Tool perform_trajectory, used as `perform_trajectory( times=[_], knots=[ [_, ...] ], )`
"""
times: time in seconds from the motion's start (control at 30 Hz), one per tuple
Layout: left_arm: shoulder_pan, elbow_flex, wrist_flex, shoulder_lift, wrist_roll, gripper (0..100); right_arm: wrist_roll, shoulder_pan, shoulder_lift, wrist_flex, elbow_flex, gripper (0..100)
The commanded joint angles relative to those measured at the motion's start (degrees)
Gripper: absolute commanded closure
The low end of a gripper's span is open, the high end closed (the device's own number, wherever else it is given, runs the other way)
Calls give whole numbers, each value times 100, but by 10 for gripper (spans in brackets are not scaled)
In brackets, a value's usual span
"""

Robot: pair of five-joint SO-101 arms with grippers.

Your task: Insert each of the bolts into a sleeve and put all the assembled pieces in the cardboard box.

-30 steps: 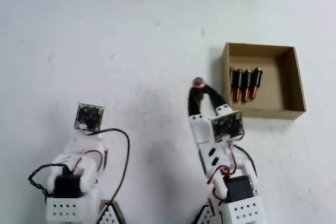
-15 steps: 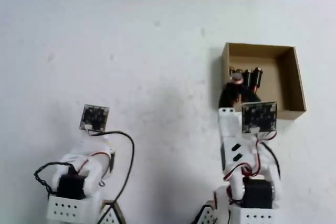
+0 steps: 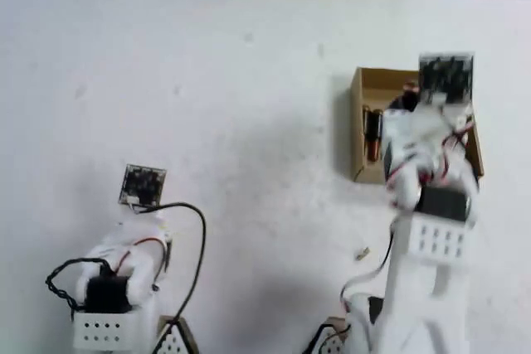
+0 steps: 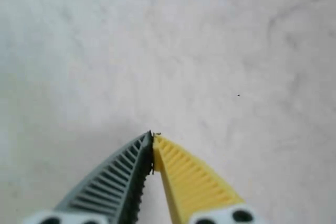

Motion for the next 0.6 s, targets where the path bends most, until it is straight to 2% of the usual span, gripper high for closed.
perform_trajectory(
  times=[0.0,0.27,0.57],
  knots=[
    [-40,-9,-132,-48,97,977,79,251,1235,-31,-1099,981],
    [-22,-9,-114,-48,114,977,114,549,3670,4,-2848,981],
    [-13,-9,-114,-48,114,977,123,655,5657,40,-4360,981]
  ],
)
